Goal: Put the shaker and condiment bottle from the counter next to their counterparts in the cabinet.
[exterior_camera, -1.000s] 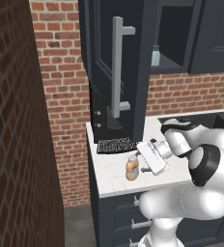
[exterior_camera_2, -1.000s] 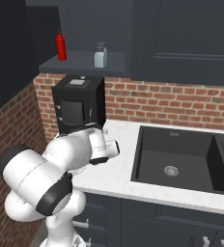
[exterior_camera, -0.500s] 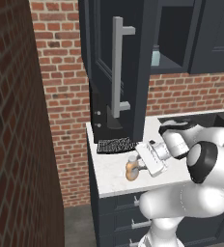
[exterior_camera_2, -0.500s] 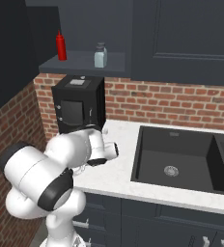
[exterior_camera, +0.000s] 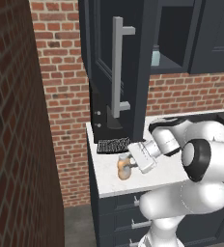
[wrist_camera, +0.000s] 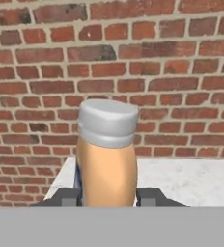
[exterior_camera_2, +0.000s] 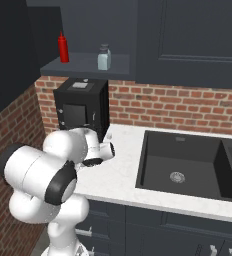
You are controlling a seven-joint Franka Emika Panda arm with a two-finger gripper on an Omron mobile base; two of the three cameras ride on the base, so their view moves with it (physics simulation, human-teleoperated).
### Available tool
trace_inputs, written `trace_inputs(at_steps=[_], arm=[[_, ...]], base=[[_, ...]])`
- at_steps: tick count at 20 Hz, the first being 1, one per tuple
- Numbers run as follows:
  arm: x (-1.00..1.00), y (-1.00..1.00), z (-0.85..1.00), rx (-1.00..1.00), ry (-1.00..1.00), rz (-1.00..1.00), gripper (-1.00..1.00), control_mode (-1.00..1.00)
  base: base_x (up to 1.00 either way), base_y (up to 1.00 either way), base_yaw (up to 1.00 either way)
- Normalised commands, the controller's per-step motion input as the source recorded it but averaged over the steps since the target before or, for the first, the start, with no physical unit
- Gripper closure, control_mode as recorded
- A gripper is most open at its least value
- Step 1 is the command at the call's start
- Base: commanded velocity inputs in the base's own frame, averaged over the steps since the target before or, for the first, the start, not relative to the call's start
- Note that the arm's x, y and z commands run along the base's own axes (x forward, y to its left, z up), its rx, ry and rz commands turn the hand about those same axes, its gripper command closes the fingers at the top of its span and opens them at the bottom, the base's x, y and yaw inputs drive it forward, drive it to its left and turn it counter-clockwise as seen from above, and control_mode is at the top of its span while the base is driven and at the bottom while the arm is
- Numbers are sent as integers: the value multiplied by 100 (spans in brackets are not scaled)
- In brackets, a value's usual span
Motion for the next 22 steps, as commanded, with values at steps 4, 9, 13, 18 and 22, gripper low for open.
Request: trace_inputs(at_steps=[4, 9, 13, 18, 22], arm=[[0, 3, 8, 0, 0, -10, 100, -100], [0, -21, 59, 0, 0, -28, 100, -100], [-4, -33, 69, 0, 0, -42, 100, -100], [3, -6, 79, 0, 7, -35, 100, -100], [16, -7, 84, 0, 12, -26, 100, -100]], base=[[0, 0, 0], [0, 0, 0], [0, 0, 0], [0, 0, 0], [0, 0, 0]])
